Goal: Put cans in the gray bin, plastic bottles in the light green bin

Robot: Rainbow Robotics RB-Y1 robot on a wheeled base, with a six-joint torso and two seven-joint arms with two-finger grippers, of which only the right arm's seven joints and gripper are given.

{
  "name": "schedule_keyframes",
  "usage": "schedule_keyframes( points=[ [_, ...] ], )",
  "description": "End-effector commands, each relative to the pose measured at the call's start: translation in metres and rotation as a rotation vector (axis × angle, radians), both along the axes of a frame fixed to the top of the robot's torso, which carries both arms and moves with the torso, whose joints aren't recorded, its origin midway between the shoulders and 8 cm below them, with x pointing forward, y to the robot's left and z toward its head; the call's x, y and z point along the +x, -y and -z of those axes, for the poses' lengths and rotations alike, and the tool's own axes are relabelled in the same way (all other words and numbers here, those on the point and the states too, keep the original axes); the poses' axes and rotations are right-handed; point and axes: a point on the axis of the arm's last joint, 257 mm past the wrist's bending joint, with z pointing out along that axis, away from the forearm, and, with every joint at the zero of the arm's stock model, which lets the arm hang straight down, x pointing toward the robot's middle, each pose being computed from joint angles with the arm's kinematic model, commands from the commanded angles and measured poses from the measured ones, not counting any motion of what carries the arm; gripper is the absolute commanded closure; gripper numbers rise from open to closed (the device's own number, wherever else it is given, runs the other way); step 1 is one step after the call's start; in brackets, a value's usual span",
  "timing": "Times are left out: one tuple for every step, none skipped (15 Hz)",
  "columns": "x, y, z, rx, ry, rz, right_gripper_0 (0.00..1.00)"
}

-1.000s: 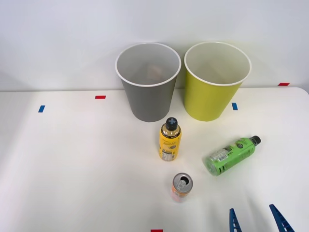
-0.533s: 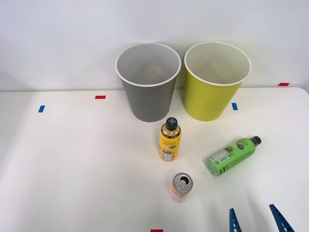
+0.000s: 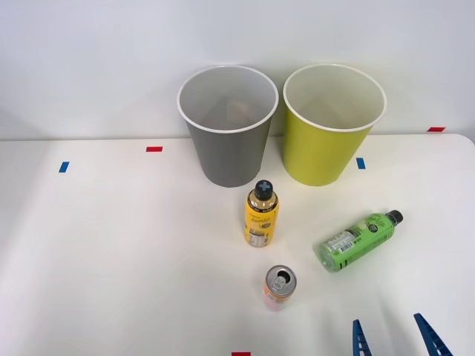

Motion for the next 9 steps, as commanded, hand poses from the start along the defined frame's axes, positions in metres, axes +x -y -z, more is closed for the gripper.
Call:
schedule_keyframes(
  points=[
    [0.0, 0.0, 0.0, 0.0, 0.0, 0.0, 0.0],
    [0.0, 0.0, 0.0, 0.0, 0.0, 0.0, 0.0],
    [0.0, 0.0, 0.0, 0.0, 0.0, 0.0, 0.0],
    [0.0, 0.0, 0.0, 0.0, 0.0, 0.0, 0.0],
    [0.0, 0.0, 0.0, 0.0, 0.0, 0.0, 0.0],
    [0.0, 0.0, 0.0, 0.0, 0.0, 0.0, 0.0],
    [0.0, 0.0, 0.0, 0.0, 0.0, 0.0, 0.0],
    [0.0, 0.0, 0.0, 0.0, 0.0, 0.0, 0.0],
    [0.0, 0.0, 0.0, 0.0, 0.0, 0.0, 0.0]
  ],
)
